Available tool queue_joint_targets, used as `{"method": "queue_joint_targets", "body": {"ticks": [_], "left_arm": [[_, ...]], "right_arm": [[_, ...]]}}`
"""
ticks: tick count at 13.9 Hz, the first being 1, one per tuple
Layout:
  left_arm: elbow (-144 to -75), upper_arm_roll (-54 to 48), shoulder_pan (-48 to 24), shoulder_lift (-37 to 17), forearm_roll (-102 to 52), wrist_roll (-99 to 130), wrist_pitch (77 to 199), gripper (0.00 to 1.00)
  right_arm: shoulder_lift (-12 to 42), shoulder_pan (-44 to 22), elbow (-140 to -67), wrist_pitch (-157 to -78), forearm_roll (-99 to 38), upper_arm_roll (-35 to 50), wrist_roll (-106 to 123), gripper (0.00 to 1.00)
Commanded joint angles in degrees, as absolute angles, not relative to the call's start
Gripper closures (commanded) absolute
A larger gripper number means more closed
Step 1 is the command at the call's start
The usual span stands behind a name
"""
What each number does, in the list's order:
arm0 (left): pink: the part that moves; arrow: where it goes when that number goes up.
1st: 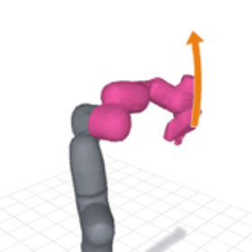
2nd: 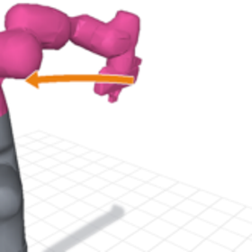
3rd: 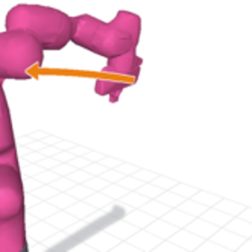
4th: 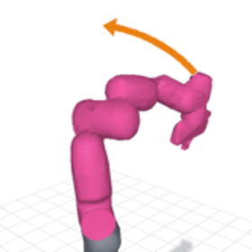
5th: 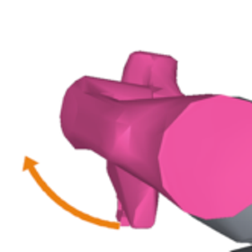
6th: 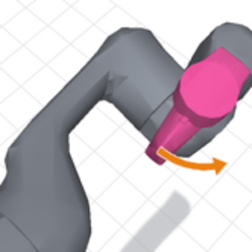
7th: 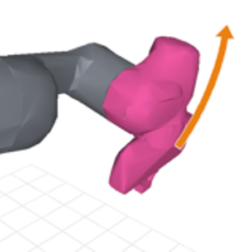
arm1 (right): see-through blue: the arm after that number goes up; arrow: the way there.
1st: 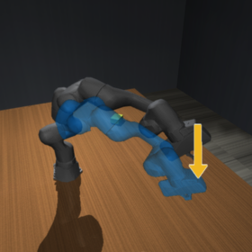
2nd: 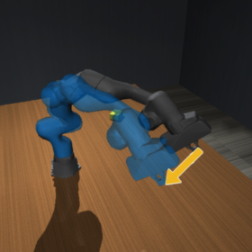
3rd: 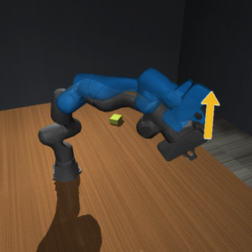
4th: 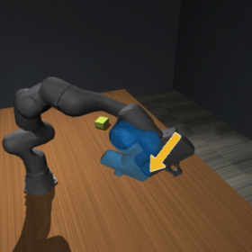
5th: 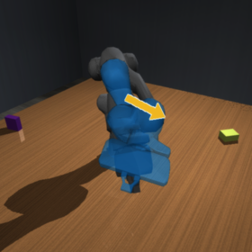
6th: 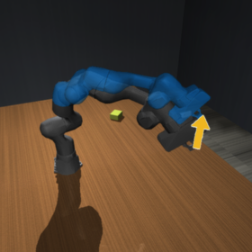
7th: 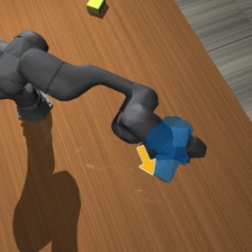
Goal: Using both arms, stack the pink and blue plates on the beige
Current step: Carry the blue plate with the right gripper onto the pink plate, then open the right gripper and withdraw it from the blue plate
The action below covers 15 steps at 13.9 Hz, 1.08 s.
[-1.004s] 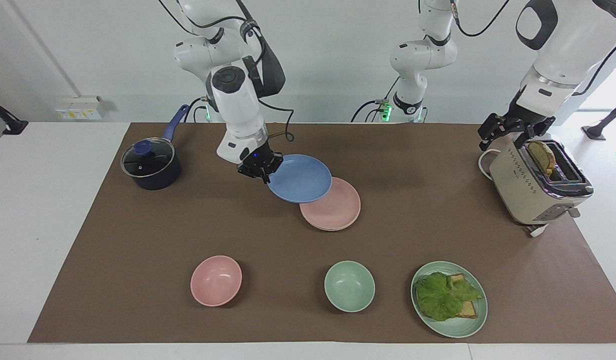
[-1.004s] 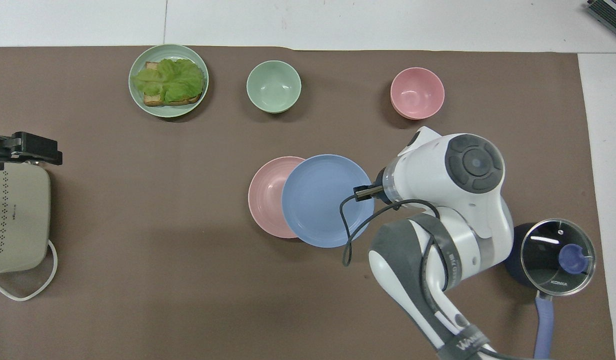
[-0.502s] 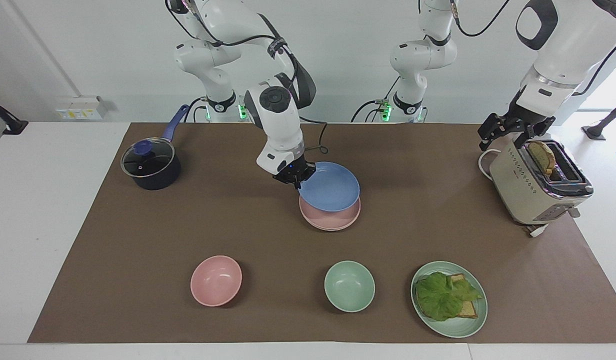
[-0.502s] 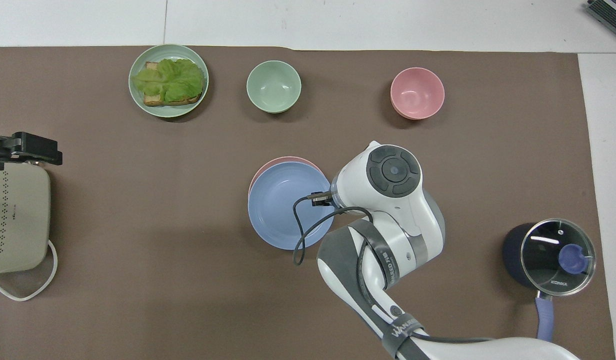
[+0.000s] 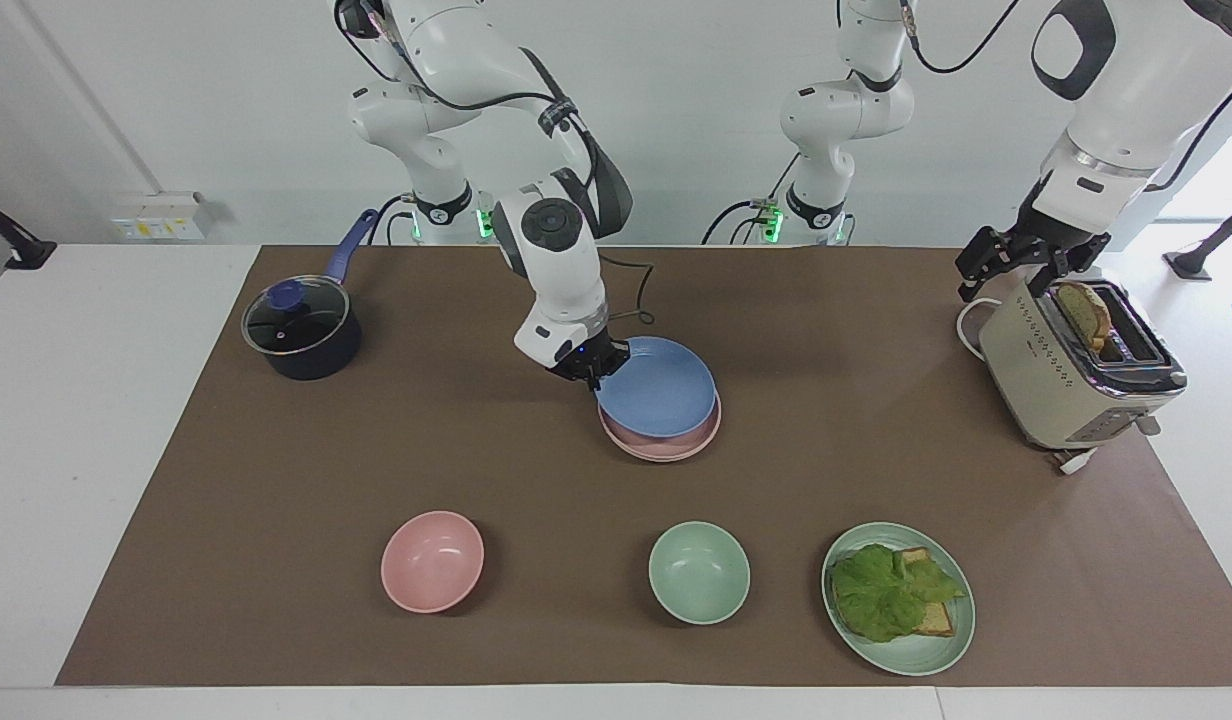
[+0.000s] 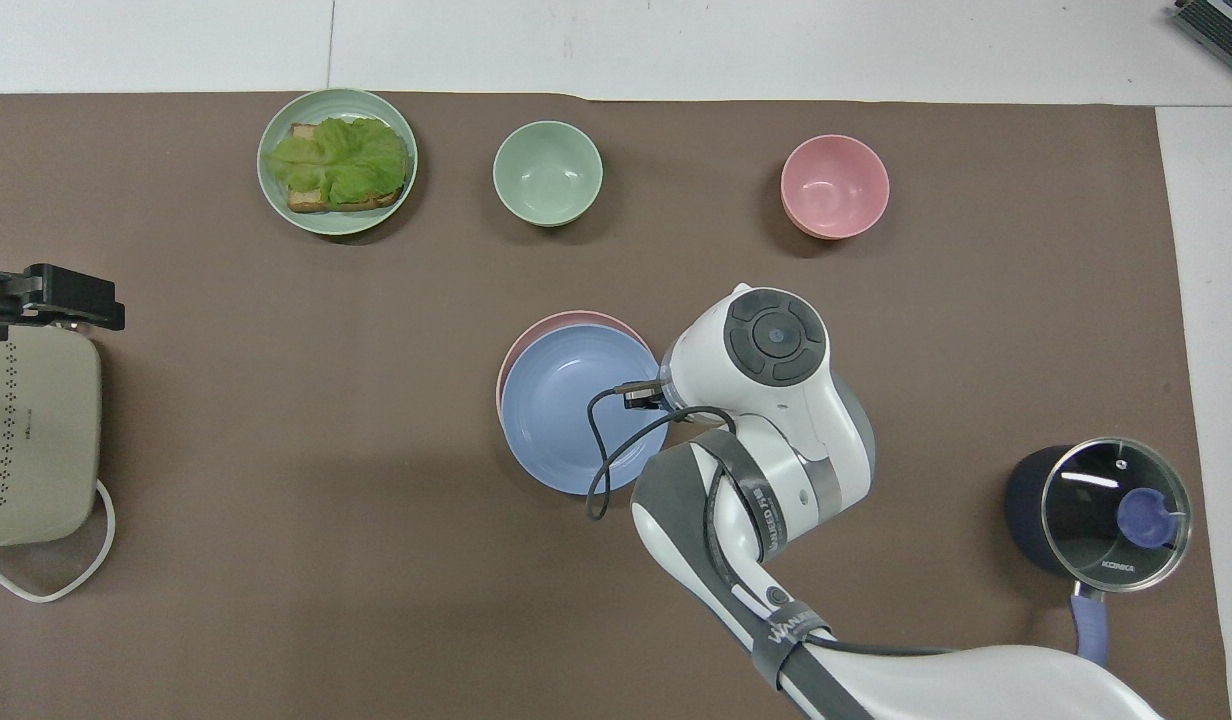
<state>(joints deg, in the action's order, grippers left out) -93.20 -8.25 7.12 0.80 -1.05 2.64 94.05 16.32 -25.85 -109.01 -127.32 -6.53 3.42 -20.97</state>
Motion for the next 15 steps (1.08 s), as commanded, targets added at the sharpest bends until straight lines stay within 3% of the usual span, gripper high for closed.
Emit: {"method": "queue_joint_targets", "body": {"ticks": [1,6,7,8,9,10,15], "left_arm": [[-93.0,-8.7,7.6,1.2,-0.1,2.1,93.1,0.0],[-93.1,-8.7,7.6,1.2,-0.1,2.1,93.1,0.0],[-93.0,-8.7,7.6,1.2,-0.2,2.1,93.1,0.0],[-93.0,-8.7,7.6,1.2,-0.2,2.1,93.2,0.0],[-93.1,-8.7,7.6,1.2,-0.1,2.1,93.1,0.0],[-93.0,-8.7,7.6,1.2,-0.1,2.1,93.1,0.0],[-93.1,-8.7,7.6,1.2,-0.1,2.1,93.1,0.0]], "right_arm": [[17.2,-25.4,-108.4,-129.0,-7.6,3.7,-21.8,1.0],[17.9,-25.1,-108.5,-130.0,-7.7,3.7,-21.8,1.0],[17.9,-25.1,-108.5,-130.0,-8.0,3.7,-21.8,0.89],[17.9,-25.1,-108.5,-130.0,-8.5,3.7,-21.8,0.61],[17.9,-25.1,-108.5,-129.9,-8.5,3.7,-21.8,0.13],[17.8,-25.1,-108.3,-130.0,-8.5,3.7,-21.8,0.0],[12.3,-20.3,-107.6,-129.3,-7.4,3.0,-21.3,0.0]]}}
